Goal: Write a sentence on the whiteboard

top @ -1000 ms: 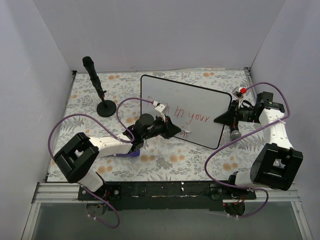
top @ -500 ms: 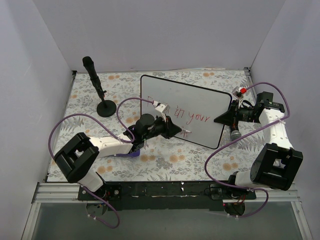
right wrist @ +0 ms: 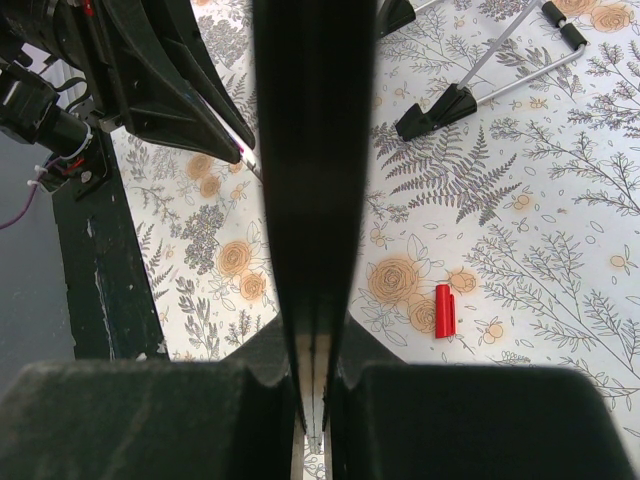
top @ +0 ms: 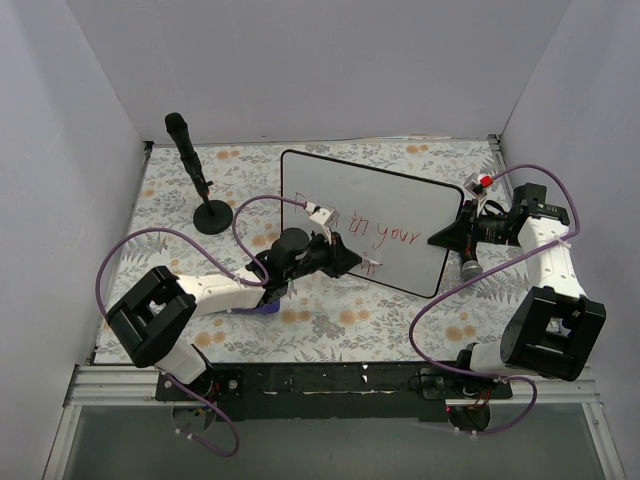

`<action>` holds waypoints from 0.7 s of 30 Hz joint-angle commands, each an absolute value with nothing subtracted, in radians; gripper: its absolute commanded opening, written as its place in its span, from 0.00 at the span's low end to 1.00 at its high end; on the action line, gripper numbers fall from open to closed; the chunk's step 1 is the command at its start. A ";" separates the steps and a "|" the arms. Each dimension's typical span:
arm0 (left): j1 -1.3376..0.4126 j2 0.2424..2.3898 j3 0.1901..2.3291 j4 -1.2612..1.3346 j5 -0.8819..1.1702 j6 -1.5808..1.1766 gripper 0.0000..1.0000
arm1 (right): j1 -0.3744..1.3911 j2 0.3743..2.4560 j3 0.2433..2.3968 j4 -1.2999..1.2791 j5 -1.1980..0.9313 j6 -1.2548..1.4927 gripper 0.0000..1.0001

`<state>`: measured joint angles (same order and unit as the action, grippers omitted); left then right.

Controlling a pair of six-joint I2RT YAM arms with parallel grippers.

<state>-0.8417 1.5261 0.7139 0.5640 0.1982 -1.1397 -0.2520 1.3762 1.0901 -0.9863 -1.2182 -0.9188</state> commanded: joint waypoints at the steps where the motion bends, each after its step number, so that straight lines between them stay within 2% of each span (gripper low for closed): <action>1: -0.838 1.482 0.703 0.542 0.132 -1.103 0.00 | -0.241 1.358 1.092 -0.997 -1.146 -0.936 0.01; 21: -0.838 1.539 0.707 0.566 0.189 -1.115 0.00 | -0.241 1.358 1.092 -0.997 -1.146 -0.936 0.01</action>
